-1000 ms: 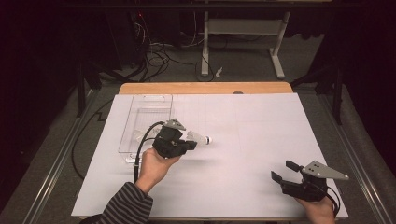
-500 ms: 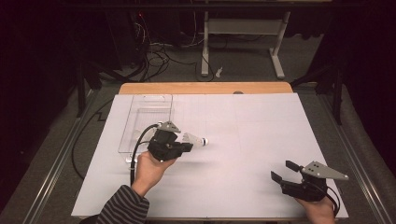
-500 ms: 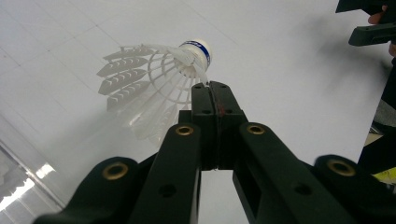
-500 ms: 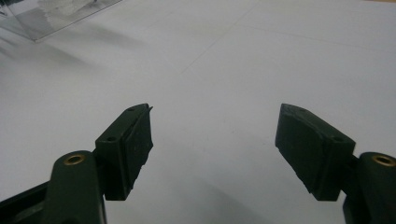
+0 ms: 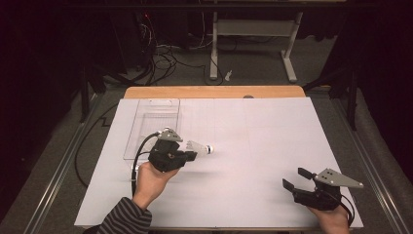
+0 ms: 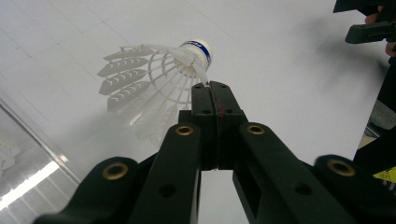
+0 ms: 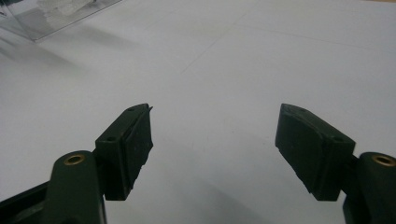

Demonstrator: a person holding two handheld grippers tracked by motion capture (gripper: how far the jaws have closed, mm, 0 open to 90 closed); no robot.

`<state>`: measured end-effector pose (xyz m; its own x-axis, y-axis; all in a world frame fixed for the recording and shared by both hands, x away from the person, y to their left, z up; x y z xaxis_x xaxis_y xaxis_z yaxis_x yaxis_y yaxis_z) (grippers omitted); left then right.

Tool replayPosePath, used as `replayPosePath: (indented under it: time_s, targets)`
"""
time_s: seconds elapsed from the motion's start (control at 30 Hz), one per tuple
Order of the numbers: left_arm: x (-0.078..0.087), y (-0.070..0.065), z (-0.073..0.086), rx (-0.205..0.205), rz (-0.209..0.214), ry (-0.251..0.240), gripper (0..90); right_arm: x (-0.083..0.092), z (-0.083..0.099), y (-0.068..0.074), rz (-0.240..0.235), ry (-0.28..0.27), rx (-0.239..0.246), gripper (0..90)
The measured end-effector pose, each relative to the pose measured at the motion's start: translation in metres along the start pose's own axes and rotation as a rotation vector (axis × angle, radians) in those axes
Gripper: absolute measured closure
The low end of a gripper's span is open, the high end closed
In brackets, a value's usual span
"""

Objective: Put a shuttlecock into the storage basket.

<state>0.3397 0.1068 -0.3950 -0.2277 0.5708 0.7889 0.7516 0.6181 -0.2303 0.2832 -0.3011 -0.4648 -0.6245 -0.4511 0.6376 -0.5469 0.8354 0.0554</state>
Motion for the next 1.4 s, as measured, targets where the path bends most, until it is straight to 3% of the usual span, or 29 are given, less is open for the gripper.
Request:
replayPosePath:
  time_s: [1.4]
  targets:
    - [0.027,0.009,0.007,0.036,-0.043,-0.063,89.8,-0.001,0.000,0.000,-0.001,0.003,0.002,28.0]
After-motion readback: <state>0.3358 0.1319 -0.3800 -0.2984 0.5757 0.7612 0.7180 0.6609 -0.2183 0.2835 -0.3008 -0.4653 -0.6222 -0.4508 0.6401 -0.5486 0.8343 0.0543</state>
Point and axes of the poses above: each handheld gripper's, and its own axes: x roughly backward along the jaws, z roughly out of its underside, y roughly to its left, the point moved 3 cm from there along -x, roughly forward along the jaws, and after that the axes turned 10 degrees about y, right-handed, at the moved point
